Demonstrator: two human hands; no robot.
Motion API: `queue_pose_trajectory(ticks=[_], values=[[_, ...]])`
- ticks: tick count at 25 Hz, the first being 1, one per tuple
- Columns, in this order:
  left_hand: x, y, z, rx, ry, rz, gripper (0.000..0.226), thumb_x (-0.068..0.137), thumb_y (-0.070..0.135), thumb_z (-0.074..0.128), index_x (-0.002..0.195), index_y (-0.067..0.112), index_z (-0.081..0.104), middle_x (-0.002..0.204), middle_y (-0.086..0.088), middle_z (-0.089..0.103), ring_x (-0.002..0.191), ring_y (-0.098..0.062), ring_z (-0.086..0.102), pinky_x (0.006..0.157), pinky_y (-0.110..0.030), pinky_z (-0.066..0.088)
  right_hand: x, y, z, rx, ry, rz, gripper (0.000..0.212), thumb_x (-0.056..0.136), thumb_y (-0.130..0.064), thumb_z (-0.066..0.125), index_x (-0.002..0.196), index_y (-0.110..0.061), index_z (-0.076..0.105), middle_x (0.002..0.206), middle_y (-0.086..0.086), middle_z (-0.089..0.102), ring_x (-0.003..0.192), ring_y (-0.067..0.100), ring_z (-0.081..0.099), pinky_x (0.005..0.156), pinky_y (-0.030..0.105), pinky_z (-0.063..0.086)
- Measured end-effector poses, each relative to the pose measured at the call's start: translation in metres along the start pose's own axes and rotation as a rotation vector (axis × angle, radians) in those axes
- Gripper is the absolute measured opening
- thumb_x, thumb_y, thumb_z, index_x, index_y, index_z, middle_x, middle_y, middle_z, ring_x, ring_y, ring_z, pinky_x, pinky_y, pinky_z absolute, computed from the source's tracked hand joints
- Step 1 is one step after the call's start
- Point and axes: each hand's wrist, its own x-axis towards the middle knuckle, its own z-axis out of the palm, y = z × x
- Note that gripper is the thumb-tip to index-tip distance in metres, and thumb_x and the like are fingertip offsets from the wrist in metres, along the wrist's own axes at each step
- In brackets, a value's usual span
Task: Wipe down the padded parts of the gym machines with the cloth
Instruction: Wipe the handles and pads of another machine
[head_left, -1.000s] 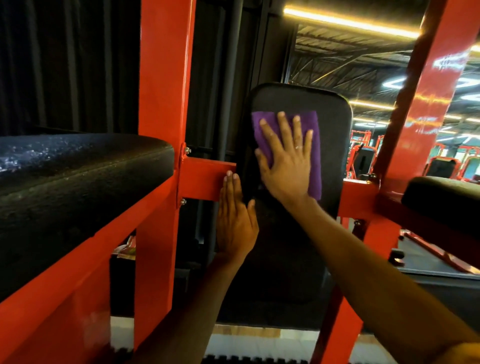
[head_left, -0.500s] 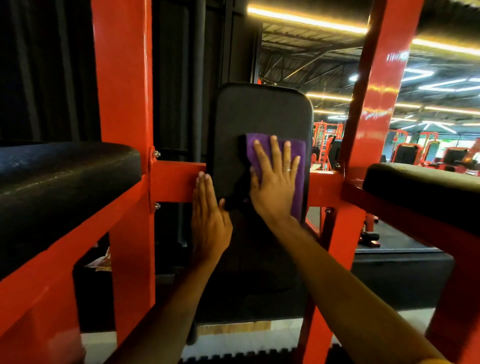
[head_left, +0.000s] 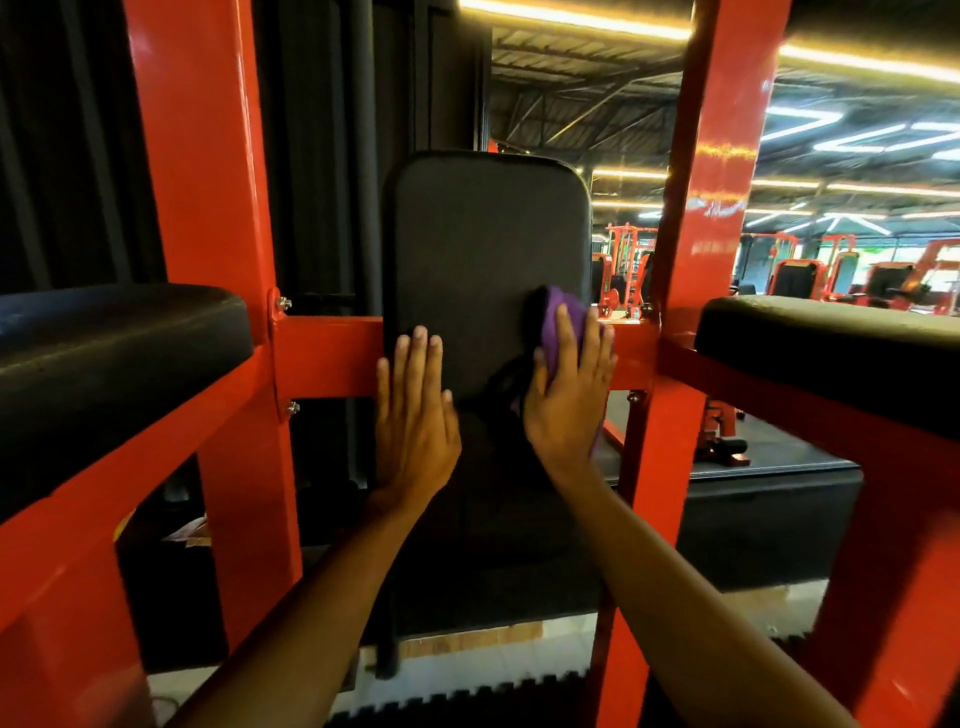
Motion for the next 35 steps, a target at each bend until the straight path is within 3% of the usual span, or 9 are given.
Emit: queue_pose_trajectory(ticks=[2,6,10,13,17,22,26,30,35], values=[[0.005,0.012,0.004,0.01,-0.019,0.072,0.067,0.096,0.017,0.041,0.159,0.006,0.024,0.168,-0.012,0.017,0.157,-0.026,0.01,0.127,-0.05,0.012,0.019,-0.016,0.006,0.013,0.034,0.063,0.057,0.104,-0.037,0.047,0.158,-0.023,0.037,0.167,0.012,0.027,0.156,0.038,0.014,0.124,0.06,0.014],[0.013,0.025,0.016,0.135,-0.055,0.09,0.067,0.098,0.028,0.037,0.16,0.006,0.021,0.168,-0.014,0.014,0.157,-0.026,0.01,0.128,-0.046,0.008,-0.033,0.008,-0.001,-0.084,-0.06,-0.219,0.065,0.103,-0.046,0.047,0.161,-0.029,0.024,0.171,0.007,0.014,0.158,0.033,0.005,0.127,0.052,0.005],[0.01,0.025,0.021,0.231,-0.053,0.089,0.072,0.104,0.042,0.036,0.162,0.006,0.014,0.169,-0.015,0.009,0.157,-0.027,0.006,0.127,-0.05,0.01,-0.046,0.037,-0.01,0.236,-0.084,0.189,0.07,0.102,-0.051,0.051,0.162,-0.031,0.02,0.169,-0.002,0.019,0.154,0.017,0.021,0.115,0.051,0.041],[0.009,0.027,0.021,0.238,-0.044,0.086,0.073,0.103,0.043,0.037,0.162,0.007,0.013,0.169,-0.015,0.008,0.157,-0.027,0.006,0.127,-0.05,0.009,0.027,0.017,-0.01,0.354,0.01,0.215,0.063,0.102,-0.045,0.054,0.155,-0.018,0.037,0.149,0.004,0.047,0.139,0.019,0.044,0.111,0.043,0.043],[0.009,0.027,0.02,0.272,-0.06,0.088,0.074,0.103,0.042,0.035,0.162,0.006,0.01,0.169,-0.016,0.005,0.157,-0.028,0.003,0.127,-0.05,0.005,0.076,0.001,-0.007,0.25,0.071,0.209,0.063,0.099,-0.049,0.056,0.152,-0.018,0.044,0.146,0.002,0.054,0.132,0.023,0.054,0.101,0.036,0.047],[0.011,0.028,0.02,0.267,-0.065,0.087,0.073,0.104,0.043,0.035,0.162,0.007,0.01,0.169,-0.016,0.005,0.157,-0.028,0.002,0.127,-0.05,0.005,-0.035,0.036,-0.012,0.285,-0.007,0.302,0.068,0.099,-0.055,0.057,0.157,-0.031,0.032,0.152,-0.007,0.049,0.132,0.007,0.05,0.102,0.029,0.044],[0.011,0.029,0.018,0.267,-0.075,0.079,0.073,0.103,0.044,0.033,0.162,0.007,0.009,0.169,-0.016,0.004,0.157,-0.028,0.002,0.127,-0.05,0.004,-0.097,0.054,-0.019,0.323,-0.167,0.398,0.068,0.096,-0.072,0.043,0.155,-0.05,0.017,0.147,-0.006,0.052,0.125,0.015,0.059,0.1,0.043,0.052],[0.012,0.027,0.019,0.231,-0.05,0.089,0.07,0.105,0.041,0.037,0.161,0.006,0.015,0.169,-0.015,0.01,0.157,-0.027,0.007,0.127,-0.05,0.008,-0.028,0.028,-0.014,0.3,-0.054,0.278,0.061,0.106,-0.057,0.036,0.161,-0.033,0.022,0.162,-0.003,0.035,0.146,0.008,0.033,0.115,0.043,0.038],[0.008,0.017,0.011,0.017,-0.013,0.042,0.061,0.101,0.021,0.036,0.159,0.004,0.023,0.167,-0.014,0.018,0.156,-0.025,0.011,0.128,-0.041,0.004,-0.033,-0.011,0.008,-0.098,-0.088,-0.058,0.061,0.107,-0.049,0.033,0.163,-0.027,0.022,0.171,0.007,0.012,0.159,0.027,0.003,0.127,0.054,0.003]])
